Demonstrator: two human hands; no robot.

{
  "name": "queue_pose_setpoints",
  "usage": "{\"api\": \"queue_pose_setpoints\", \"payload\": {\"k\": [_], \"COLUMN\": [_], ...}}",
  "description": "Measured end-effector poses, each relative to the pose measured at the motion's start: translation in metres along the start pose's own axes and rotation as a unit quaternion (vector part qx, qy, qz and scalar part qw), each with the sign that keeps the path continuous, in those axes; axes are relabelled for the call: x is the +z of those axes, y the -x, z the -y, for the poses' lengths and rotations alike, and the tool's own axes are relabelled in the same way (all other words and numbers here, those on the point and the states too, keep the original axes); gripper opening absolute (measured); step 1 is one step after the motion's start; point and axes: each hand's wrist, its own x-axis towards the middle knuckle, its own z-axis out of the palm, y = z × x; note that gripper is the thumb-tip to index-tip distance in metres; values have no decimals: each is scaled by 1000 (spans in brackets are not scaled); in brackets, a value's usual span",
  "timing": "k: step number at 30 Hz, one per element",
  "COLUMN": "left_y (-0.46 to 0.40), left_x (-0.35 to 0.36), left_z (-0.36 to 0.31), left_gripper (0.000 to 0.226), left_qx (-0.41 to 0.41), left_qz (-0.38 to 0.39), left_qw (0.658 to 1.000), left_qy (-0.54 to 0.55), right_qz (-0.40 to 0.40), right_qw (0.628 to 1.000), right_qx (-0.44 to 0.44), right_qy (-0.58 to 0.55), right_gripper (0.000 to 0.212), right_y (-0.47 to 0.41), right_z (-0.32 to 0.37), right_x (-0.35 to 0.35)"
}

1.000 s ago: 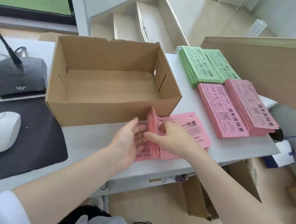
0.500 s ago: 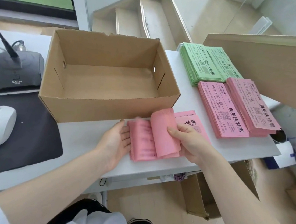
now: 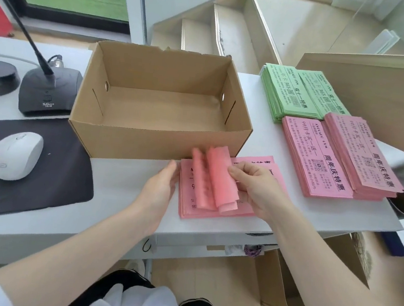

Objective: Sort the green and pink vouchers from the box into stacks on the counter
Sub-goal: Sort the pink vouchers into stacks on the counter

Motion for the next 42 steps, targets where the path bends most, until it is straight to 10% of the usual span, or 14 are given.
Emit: {"api": "queue_pose_setpoints", "payload": {"k": [10,15,20,33,42], "left_y": [8,8,9,75,74], "left_x": [8,18,32,13,-15], "left_z": [9,16,10,80,78], "left_gripper": [41,34,31,46,33], "left_qx": [11,18,-18,26,-91], "left_qz": [-29,-39,-58,-212,-95], "left_qw": [998,994,997,970,989], "left_qy": [-54,-101,-44,-116,-70], "right_qz": [-38,-261,-192,-225,-190], "right_qw": [993,839,913,884,980], "right_qx": [-71,-31,37,-65,19], "right_qy": [88,477,359,405,52], "right_gripper": [25,49,51,36,52], "right_y": [7,-9,-21,57,76], "right_z": [-3,-10,-22,-70,-65], "right_x": [-10,-60,-60,-47,-69]}}
